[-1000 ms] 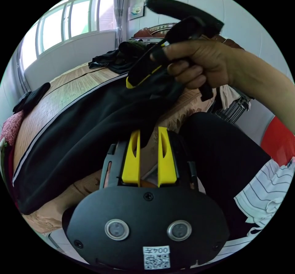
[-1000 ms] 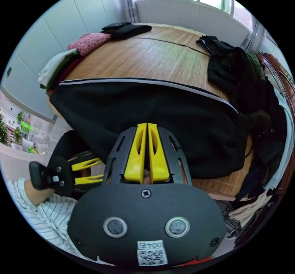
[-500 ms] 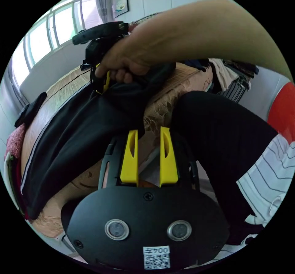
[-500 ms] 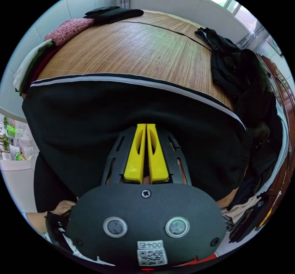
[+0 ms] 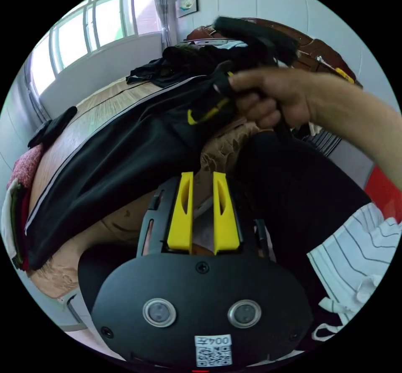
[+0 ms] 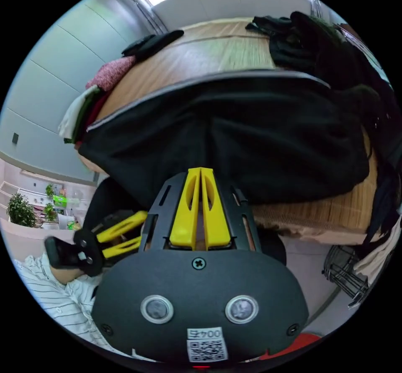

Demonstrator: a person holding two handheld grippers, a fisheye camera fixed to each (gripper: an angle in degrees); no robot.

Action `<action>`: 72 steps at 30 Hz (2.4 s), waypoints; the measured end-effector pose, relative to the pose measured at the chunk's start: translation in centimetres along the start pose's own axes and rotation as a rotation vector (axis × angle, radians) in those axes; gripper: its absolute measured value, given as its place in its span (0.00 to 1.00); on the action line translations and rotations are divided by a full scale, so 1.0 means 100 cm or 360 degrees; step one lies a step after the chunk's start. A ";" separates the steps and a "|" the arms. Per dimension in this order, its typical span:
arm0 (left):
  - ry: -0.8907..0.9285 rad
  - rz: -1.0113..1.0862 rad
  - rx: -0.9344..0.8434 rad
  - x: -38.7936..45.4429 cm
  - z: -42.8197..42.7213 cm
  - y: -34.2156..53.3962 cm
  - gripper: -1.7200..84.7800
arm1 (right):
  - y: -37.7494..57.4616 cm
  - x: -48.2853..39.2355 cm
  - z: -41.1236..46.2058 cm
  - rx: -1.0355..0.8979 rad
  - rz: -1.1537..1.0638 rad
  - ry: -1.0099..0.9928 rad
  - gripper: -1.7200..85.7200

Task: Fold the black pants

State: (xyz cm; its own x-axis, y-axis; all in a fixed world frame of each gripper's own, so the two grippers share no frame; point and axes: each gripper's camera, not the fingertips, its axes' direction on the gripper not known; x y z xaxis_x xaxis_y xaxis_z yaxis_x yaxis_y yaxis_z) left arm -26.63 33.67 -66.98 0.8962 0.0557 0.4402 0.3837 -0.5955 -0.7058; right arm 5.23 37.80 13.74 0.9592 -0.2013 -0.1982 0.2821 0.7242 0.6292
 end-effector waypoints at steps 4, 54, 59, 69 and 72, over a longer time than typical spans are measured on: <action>0.0214 -0.0224 0.0023 -0.013 -0.038 -0.010 0.06 | 0.045 0.008 -0.030 0.0277 0.0052 -0.0266 0.03; -0.0046 -0.0295 -0.0350 0.072 0.181 -0.453 0.02 | 0.135 0.043 -0.069 0.0514 -0.0138 -0.0391 0.01; 0.0147 -0.0154 -0.0174 0.145 0.163 -0.492 0.02 | 0.136 0.078 -0.077 0.0641 0.0239 -0.0321 0.01; -0.0019 0.0068 -0.0326 0.314 0.230 -0.585 0.02 | 0.123 0.076 -0.058 0.0460 0.0353 -0.0288 0.01; 0.0095 -0.0063 -0.0327 0.321 0.193 -0.600 0.02 | 0.124 0.074 -0.061 0.0469 0.0349 -0.0338 0.01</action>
State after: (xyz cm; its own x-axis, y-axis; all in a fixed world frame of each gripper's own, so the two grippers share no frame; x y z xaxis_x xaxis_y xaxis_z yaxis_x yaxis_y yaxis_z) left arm -16.58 86.66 -21.17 0.8641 0.0385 0.5019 0.3597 -0.7448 -0.5621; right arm 15.75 49.25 15.50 0.9706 -0.2171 0.1039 0.0342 0.5518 0.8333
